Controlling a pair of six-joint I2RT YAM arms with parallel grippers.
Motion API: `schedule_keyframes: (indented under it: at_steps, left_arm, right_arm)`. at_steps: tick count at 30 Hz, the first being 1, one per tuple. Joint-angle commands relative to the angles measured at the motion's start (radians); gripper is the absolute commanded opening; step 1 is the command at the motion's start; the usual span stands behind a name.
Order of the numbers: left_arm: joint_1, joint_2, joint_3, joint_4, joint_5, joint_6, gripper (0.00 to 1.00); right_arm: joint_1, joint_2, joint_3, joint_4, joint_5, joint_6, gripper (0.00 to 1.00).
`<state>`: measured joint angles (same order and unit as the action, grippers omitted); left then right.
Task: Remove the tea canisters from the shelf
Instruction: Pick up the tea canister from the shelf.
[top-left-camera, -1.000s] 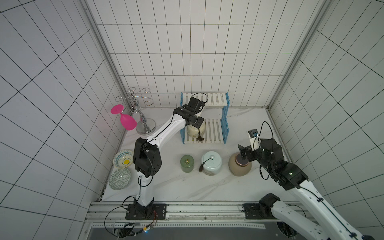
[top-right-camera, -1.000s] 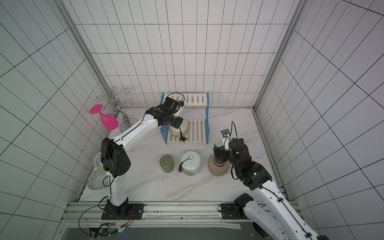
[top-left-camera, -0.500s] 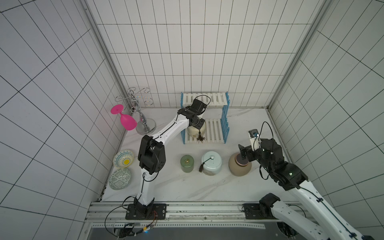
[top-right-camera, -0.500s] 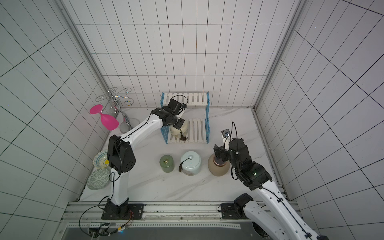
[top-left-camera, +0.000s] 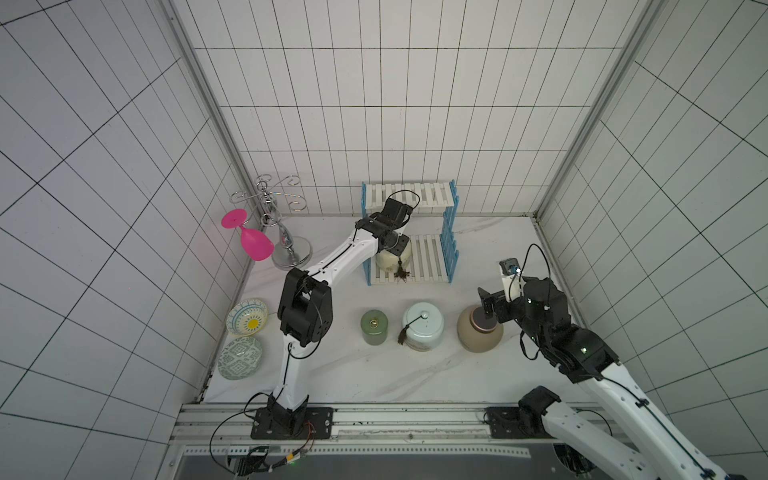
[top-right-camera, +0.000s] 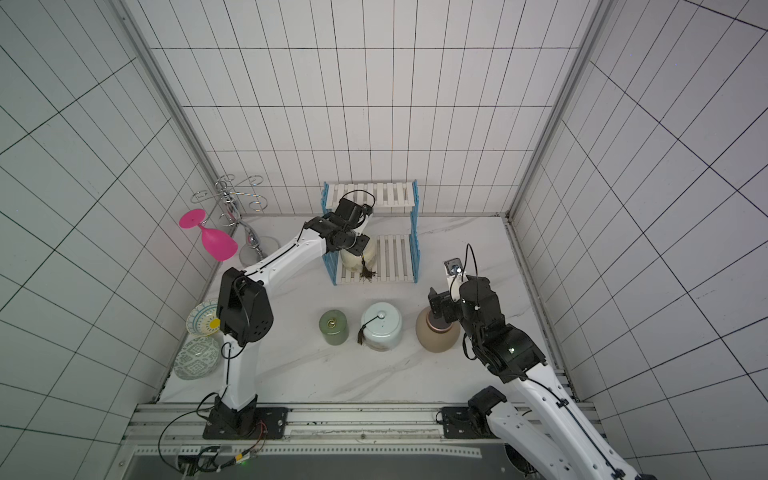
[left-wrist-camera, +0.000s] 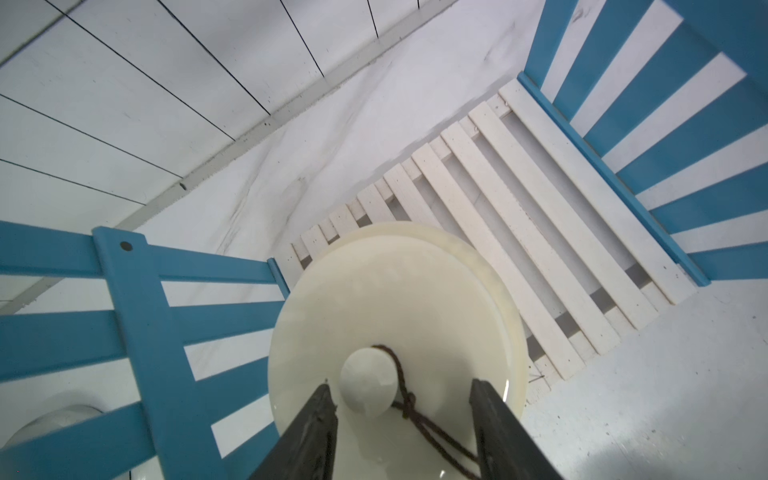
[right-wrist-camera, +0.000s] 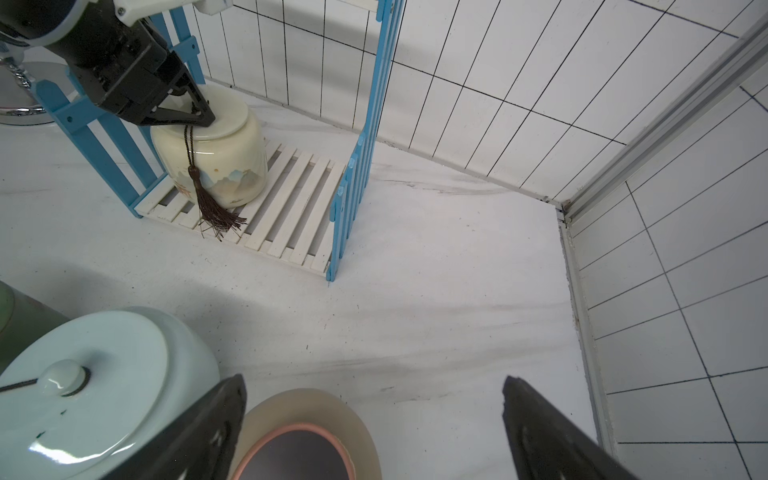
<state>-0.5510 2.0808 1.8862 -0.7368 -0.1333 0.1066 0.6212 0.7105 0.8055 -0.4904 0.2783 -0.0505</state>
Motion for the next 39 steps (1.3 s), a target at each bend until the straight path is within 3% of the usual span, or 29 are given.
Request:
schedule_keyframes:
  at_steps: [1,7,30,35,39]
  left_arm:
    - [0.013,-0.081,-0.14,0.223,-0.015,0.038,0.54]
    - [0.02,-0.168,-0.348,0.514,-0.006,0.047,0.53]
    - [0.051,-0.086,-0.341,0.495,0.095,-0.023,0.41]
    - [0.051,-0.079,-0.345,0.479,0.1,-0.036,0.33]
    - [0.052,-0.088,-0.346,0.466,0.105,-0.044,0.14]
  right_arm:
    - [-0.005,-0.006,-0.028,0.016,0.016,0.0,0.99]
    - [-0.006,0.003,-0.026,0.017,0.012,0.0,0.99]
    - [-0.006,0.003,-0.026,0.016,0.009,0.0,0.99]
    - [-0.006,-0.001,-0.026,0.016,0.011,-0.003,0.99]
    - [-0.006,-0.001,-0.026,0.016,0.012,-0.002,0.99]
